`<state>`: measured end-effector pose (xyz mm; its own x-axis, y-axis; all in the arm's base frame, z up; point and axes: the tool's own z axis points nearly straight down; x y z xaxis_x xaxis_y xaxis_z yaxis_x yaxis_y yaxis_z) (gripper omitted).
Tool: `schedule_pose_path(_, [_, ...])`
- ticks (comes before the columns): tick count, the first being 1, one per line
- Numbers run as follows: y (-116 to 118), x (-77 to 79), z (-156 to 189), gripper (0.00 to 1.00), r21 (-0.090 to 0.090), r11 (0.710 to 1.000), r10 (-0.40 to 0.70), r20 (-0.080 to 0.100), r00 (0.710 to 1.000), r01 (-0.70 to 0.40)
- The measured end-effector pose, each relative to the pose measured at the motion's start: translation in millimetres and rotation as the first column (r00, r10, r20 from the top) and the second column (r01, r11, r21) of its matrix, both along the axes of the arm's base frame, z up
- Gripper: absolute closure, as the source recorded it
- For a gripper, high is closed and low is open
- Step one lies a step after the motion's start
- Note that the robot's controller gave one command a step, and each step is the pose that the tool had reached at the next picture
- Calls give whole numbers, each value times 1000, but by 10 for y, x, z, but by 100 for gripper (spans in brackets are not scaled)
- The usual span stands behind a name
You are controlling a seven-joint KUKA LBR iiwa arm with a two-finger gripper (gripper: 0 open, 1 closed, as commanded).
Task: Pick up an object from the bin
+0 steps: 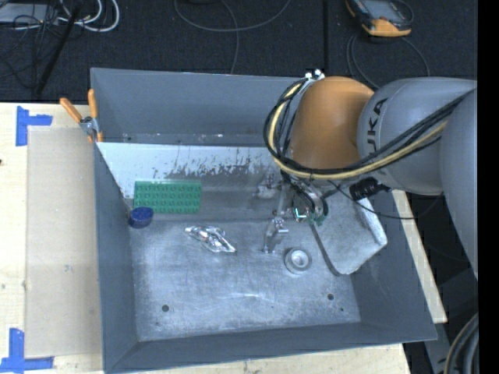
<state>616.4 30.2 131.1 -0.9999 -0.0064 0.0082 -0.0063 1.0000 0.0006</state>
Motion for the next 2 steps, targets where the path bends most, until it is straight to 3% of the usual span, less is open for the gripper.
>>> schedule_pose_path(1, [450, -233, -585, 0, -2, 983, 184, 11, 983, -184])
schedule_pose_path(2, [455, -233, -568, 100, 0, 983, 182, 9, 983, -182])
